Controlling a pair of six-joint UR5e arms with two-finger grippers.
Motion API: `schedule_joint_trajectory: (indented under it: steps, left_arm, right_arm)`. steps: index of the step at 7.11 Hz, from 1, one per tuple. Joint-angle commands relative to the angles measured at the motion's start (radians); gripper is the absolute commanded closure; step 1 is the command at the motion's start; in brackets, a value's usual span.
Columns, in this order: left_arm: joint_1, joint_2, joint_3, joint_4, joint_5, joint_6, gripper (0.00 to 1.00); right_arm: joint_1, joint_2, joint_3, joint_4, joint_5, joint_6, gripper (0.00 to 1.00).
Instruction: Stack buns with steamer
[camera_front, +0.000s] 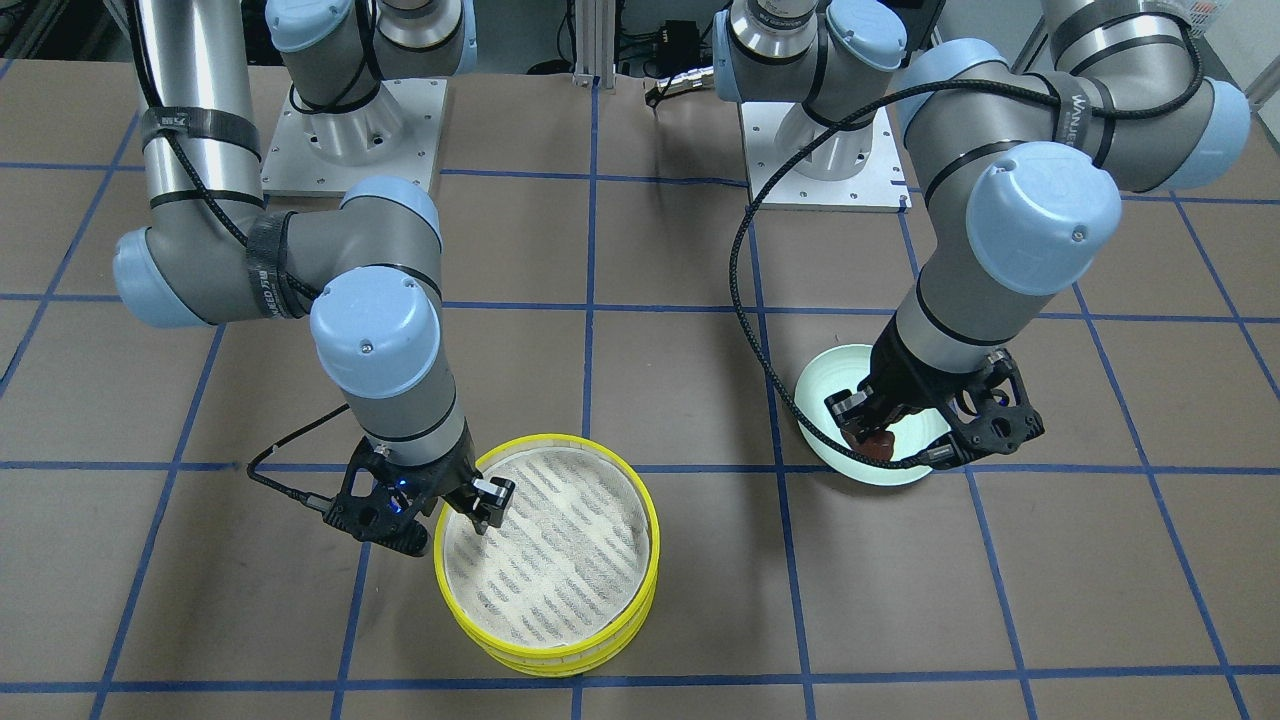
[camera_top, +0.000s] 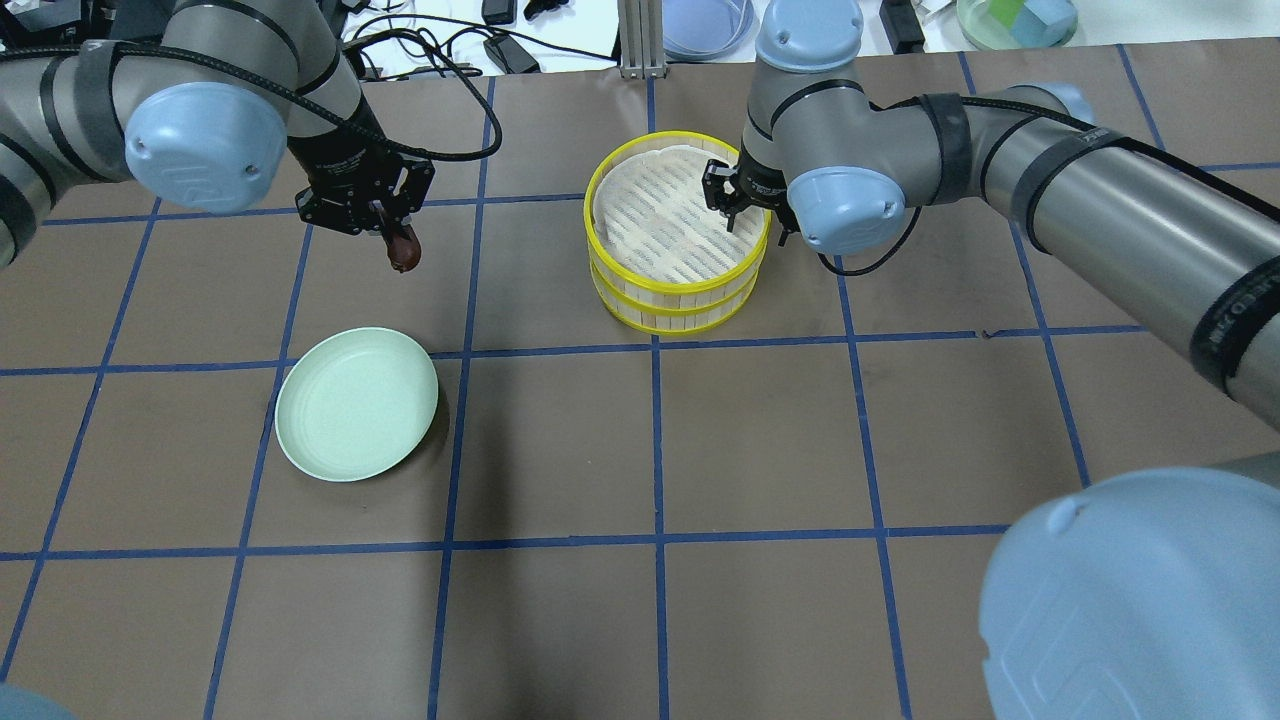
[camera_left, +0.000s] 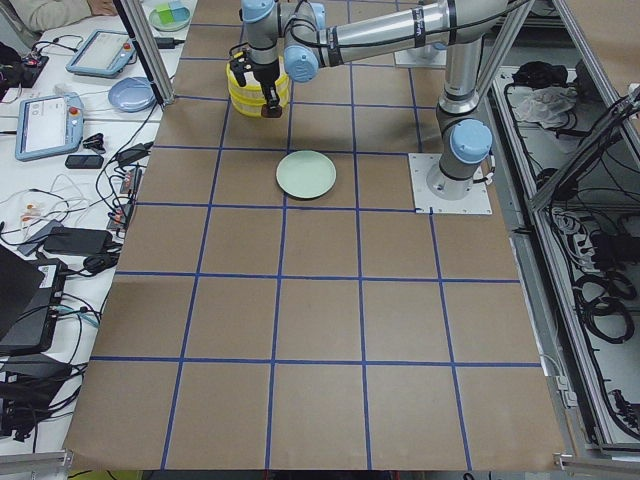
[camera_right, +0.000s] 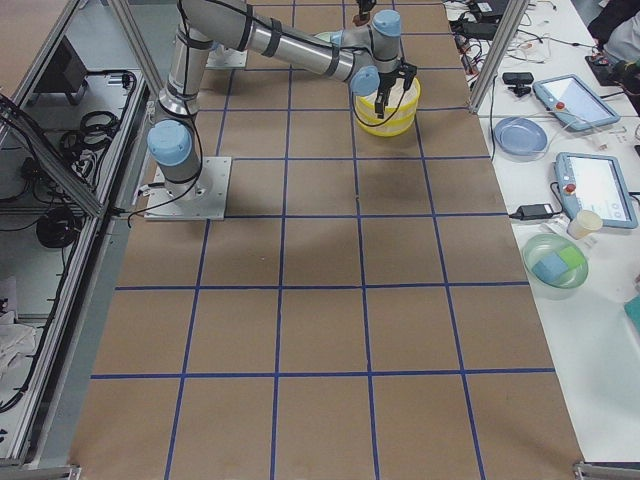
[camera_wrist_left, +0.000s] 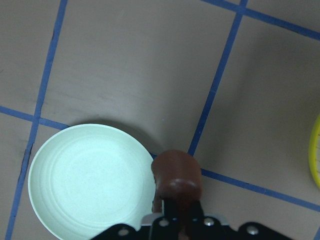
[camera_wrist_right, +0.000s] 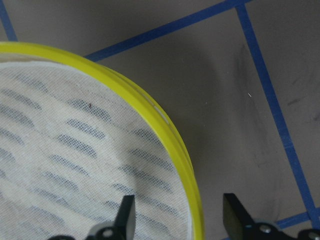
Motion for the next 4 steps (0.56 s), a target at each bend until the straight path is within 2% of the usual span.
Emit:
schedule_joint_trajectory:
  steps: [1,2,3,4]
  left_arm:
    - [-0.004,-0.016,0.006,0.095,-0.113,-0.173,1.0]
    - [-0.004,-0.019,0.011,0.096,-0.132,-0.207,1.0]
    - [-0.004,-0.025,0.011,0.111,-0.236,-0.331,1.0]
    - [-0.004,-0.039,0.011,0.178,-0.346,-0.449,1.0]
  right_arm:
    - [-0.008,-0.065,-0.016,0.013,0.0,-0.036,0.19]
    - [-0.018,-0.133,-0.016,0.077,-0.002,-0.099,0.13]
    - [-0.028,-0.212,-0.016,0.169,-0.003,-0.12,0.12]
    - [-0.04,-0.307,-0.017,0.259,-0.003,-0.172,0.03]
